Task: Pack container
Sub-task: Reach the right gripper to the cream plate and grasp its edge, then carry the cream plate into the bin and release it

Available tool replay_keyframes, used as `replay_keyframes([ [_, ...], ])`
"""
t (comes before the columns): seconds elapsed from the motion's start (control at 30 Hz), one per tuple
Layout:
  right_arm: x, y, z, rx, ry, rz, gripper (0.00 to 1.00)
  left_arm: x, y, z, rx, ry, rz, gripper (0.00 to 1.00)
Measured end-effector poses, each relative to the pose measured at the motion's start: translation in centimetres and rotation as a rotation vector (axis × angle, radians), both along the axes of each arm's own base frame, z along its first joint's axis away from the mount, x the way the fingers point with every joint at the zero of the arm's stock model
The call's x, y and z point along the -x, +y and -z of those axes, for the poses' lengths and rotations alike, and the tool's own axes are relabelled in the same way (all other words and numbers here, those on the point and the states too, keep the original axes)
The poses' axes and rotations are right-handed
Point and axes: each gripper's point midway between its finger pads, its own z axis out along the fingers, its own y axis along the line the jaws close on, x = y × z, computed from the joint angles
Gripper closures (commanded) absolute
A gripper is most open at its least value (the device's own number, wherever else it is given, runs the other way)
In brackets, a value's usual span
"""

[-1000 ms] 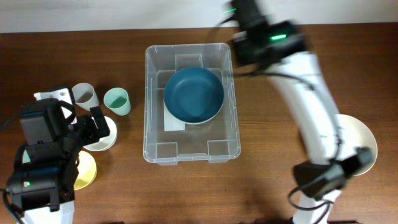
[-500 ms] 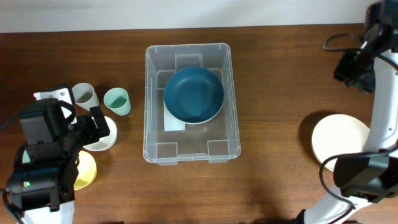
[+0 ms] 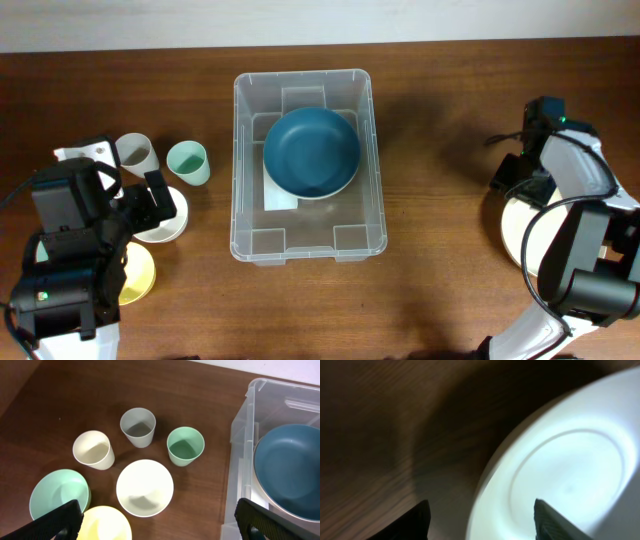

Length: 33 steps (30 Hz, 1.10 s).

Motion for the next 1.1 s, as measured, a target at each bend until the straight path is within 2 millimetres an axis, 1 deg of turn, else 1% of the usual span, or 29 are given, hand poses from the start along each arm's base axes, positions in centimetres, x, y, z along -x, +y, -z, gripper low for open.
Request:
replay_keyframes([
  [0.13,-0.1,-0.6,1.8,0.044,-0.032,0.002,0.37,0.0,0.0,0.0,0.0,0.001,0.0,0.01],
  [0.2,0.1,-0.8,2.5,0.06,-0.036,0.004,0.39,0.0,0.0,0.0,0.0,0.001,0.0,0.01],
  [0.3,0.5,-1.1,3.3,0.081,-0.04,0.008,0.52,0.0,0.0,0.0,0.0,0.001,0.0,0.01],
  [0.37,0.5,-1.3,3.3,0.094,-0.042,0.008,0.73,0.0,0.0,0.0,0.0,0.0,0.0,0.01],
  [0.47,0.6,-1.4,3.4,0.099,-0.038,0.01,0.88,0.0,0.0,0.0,0.0,0.001,0.0,0.01],
  [0.5,0.7,-1.3,3.4,0.1,-0.035,0.012,0.96,0.0,0.0,0.0,0.0,0.001,0.0,0.01],
  [0.7,1.1,-1.9,3.3,0.135,-0.022,0.013,0.96,0.0,0.0,0.0,0.0,0.001,0.0,0.01],
  [0.83,1.0,-1.9,3.3,0.135,-0.02,-0.004,0.96,0.0,0.0,0.0,0.0,0.001,0.0,0.01],
  [0.9,0.7,-1.5,3.1,0.123,-0.017,-0.047,0.96,0.0,0.0,0.0,0.0,0.001,0.0,0.01],
  [0.97,-0.4,-0.8,2.5,0.107,-0.031,-0.106,0.96,0.0,0.0,0.0,0.0,0.001,0.0,0.0],
  [1.0,-1.6,0.0,1.7,0.094,-0.055,-0.163,0.96,0.0,0.0,0.0,0.0,0.001,0.0,0.01],
  [1.07,-3.8,2.1,-0.2,0.08,-0.093,-0.274,0.96,0.0,0.0,0.0,0.0,0.001,0.0,0.01],
  [1.1,-5.4,3.6,-1.9,0.081,-0.13,-0.348,0.96,0.0,0.0,0.0,0.0,0.001,0.0,0.01],
])
